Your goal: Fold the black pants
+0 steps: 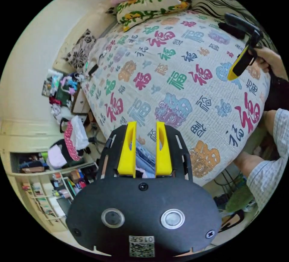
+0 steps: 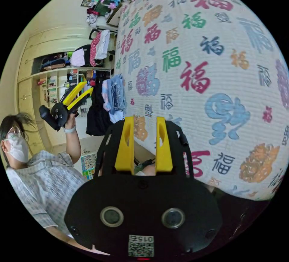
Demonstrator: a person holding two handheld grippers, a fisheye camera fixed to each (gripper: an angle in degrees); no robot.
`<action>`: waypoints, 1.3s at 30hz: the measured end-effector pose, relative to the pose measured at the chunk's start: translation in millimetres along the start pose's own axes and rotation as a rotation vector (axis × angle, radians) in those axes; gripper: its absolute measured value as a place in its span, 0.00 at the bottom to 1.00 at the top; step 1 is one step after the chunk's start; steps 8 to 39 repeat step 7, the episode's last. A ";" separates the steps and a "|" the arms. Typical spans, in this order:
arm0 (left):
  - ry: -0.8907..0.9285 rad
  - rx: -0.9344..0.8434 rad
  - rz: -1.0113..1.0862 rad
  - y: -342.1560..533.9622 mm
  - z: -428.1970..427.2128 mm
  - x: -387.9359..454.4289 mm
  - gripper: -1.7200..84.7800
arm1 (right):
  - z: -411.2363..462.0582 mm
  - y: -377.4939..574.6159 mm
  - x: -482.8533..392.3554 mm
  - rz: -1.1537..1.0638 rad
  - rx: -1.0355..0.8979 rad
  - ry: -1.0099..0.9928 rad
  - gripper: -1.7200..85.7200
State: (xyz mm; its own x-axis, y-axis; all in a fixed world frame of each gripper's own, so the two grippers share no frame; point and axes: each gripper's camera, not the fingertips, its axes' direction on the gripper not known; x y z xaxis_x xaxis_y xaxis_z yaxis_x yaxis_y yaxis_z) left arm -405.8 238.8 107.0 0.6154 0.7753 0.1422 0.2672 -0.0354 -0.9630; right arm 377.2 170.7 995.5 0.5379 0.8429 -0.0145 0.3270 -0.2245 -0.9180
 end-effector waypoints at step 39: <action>-0.181 0.161 0.253 -187.8 -107.4 96.7 0.12 | -137.5 60.5 132.8 0.134 0.187 0.151 0.17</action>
